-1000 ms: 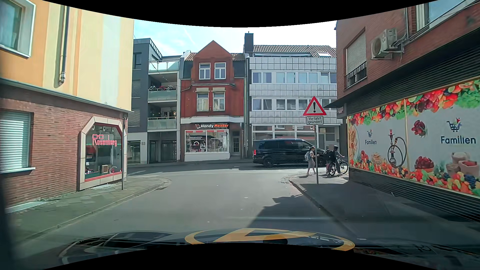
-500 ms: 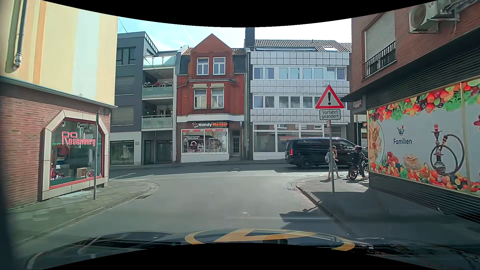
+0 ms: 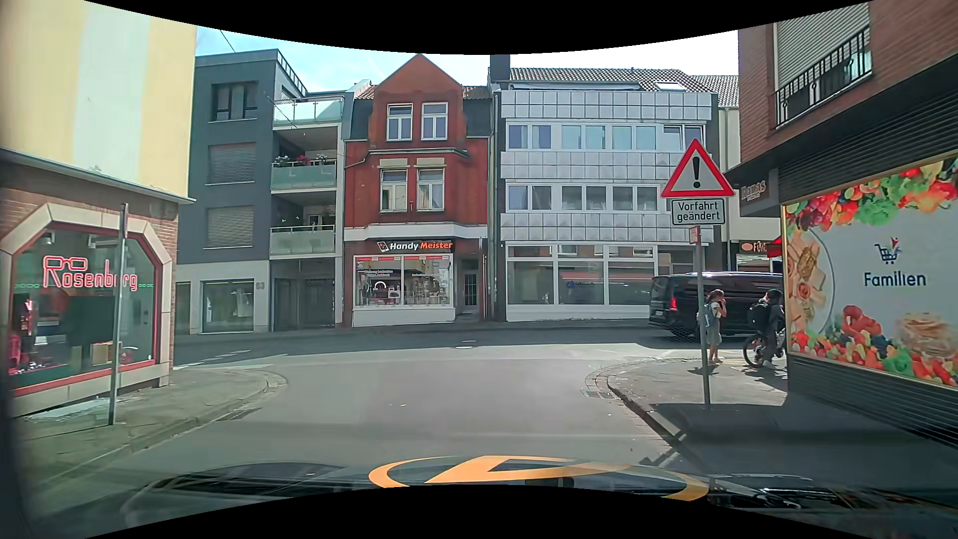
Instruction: Follow the waypoints while adhering to traffic rules and regulations
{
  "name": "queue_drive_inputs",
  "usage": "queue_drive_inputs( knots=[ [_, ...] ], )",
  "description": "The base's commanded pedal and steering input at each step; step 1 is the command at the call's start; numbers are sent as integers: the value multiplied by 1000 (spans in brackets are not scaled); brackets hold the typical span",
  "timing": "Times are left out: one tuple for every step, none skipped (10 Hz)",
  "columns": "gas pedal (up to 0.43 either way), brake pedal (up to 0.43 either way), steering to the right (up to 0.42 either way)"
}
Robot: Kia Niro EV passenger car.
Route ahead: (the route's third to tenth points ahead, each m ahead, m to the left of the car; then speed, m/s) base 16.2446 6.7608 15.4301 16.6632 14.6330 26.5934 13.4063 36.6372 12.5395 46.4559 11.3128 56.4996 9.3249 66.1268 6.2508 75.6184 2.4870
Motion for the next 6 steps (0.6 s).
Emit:
queue_drive_inputs(
  knots=[
    [0, 171, -12],
    [0, 165, -12],
    [0, 152, -12],
    [0, 146, -13],
    [0, 140, -16],
    [0, 140, -19]
  ],
)
